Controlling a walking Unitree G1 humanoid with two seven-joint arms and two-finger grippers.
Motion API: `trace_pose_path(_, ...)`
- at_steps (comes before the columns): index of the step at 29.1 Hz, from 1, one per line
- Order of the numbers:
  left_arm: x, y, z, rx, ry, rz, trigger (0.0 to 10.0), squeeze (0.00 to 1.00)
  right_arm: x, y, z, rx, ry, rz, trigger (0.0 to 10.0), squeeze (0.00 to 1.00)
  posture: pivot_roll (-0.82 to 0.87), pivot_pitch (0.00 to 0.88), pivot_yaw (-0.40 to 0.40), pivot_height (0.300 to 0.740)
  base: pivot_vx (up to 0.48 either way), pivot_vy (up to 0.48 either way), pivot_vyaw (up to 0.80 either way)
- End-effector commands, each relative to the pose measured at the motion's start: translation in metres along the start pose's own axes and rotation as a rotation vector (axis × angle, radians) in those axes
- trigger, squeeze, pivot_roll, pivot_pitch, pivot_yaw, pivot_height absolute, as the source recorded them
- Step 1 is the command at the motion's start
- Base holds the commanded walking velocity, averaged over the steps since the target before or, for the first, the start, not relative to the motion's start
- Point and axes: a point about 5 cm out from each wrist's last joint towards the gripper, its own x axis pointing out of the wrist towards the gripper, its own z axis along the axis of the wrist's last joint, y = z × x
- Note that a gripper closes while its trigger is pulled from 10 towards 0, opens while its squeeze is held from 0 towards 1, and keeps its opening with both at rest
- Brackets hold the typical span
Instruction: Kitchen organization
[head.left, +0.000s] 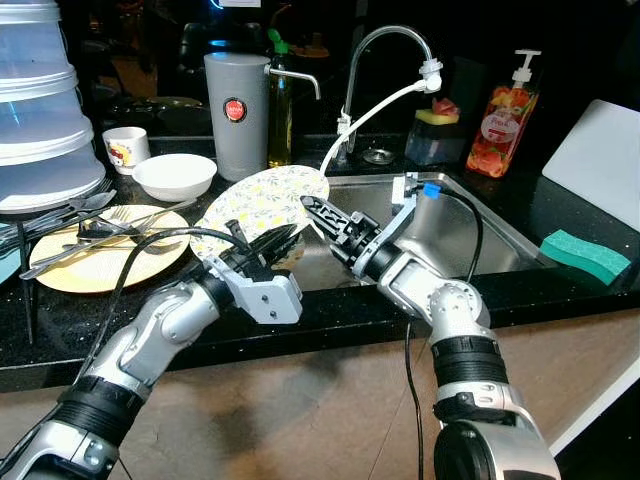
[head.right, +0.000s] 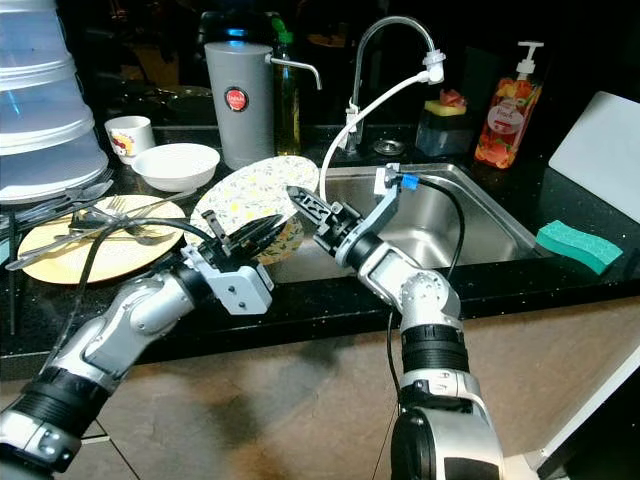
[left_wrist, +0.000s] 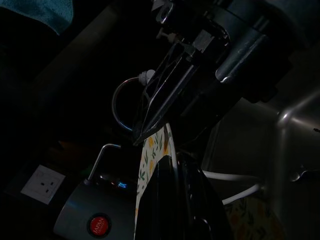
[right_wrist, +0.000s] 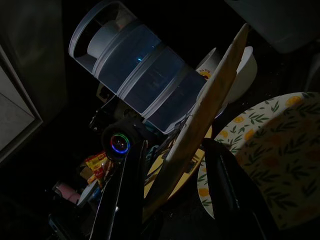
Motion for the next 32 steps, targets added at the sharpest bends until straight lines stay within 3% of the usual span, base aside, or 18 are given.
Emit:
trace_pose_path(1,0.0051,-0.0069,0.0083,-0.013,-0.052,-0.028,0.0,0.0,0.0033,0.0036,-0.0071,0.014,0.033,0.019,10.0,0.0,0.02,0.0,-0.038,0.74,0.0,0.0,0.0)
trace_pose_path(2,0.0053,-0.007,0.0087,-0.012,-0.055,-0.029,0.0,0.0,0.0031,0.0035,-0.0074,0.018,0.035,0.02,8.7,0.0,0.02,0.0,-0.038,0.74,0.0,0.0,0.0)
trace_pose_path(4,0.0054,-0.0071,0.0089,-0.011,-0.057,-0.03,0.0,0.0,0.0029,0.0034,-0.0076,0.021,0.037,0.021,8.7,0.0,0.02,0.0,-0.038,0.74,0.0,0.0,0.0)
trace_pose_path(5,0.0057,-0.0071,0.0091,-0.012,-0.059,-0.031,0.0,0.0,0.0024,0.0028,-0.0073,0.034,0.031,0.021,0.0,0.0,0.03,0.0,-0.039,0.74,0.0,0.0,0.0)
trace_pose_path(24,0.0059,-0.012,0.0141,-0.019,-0.091,-0.054,0.0,0.0,0.0022,0.0004,-0.0081,0.044,0.018,0.012,0.0,0.0,0.03,0.0,-0.041,0.74,0.0,0.0,0.0)
trace_pose_path(25,0.006,-0.0113,0.0142,-0.024,-0.094,-0.043,0.0,0.1,0.002,0.0001,-0.0079,0.044,0.016,0.01,0.0,0.0,0.03,0.0,-0.041,0.74,0.0,0.0,0.0)
trace_pose_path(26,0.0064,-0.0097,0.0143,-0.03,-0.094,-0.025,4.6,0.95,0.0018,-0.0001,-0.0077,0.045,0.014,0.008,0.0,0.0,0.03,0.0,-0.041,0.74,0.0,0.0,0.0)
trace_pose_path(27,0.0064,-0.0097,0.0143,-0.03,-0.094,-0.025,4.6,0.95,0.0018,-0.0001,-0.0077,0.045,0.014,0.008,0.0,0.0,0.03,0.0,-0.041,0.74,0.0,0.0,0.0)
trace_pose_path(28,0.0069,-0.0082,0.0143,-0.048,-0.095,-0.011,10.0,1.0,0.0017,-0.0004,-0.0074,0.045,0.012,0.006,0.0,0.0,0.03,0.0,-0.041,0.74,0.0,0.0,0.0)
trace_pose_path(32,0.0076,-0.0073,0.0138,-0.073,-0.091,-0.005,10.0,1.0,0.0012,-0.0012,-0.0064,0.045,0.007,-0.001,0.0,0.0,0.03,0.0,-0.039,0.74,0.0,0.0,0.0)
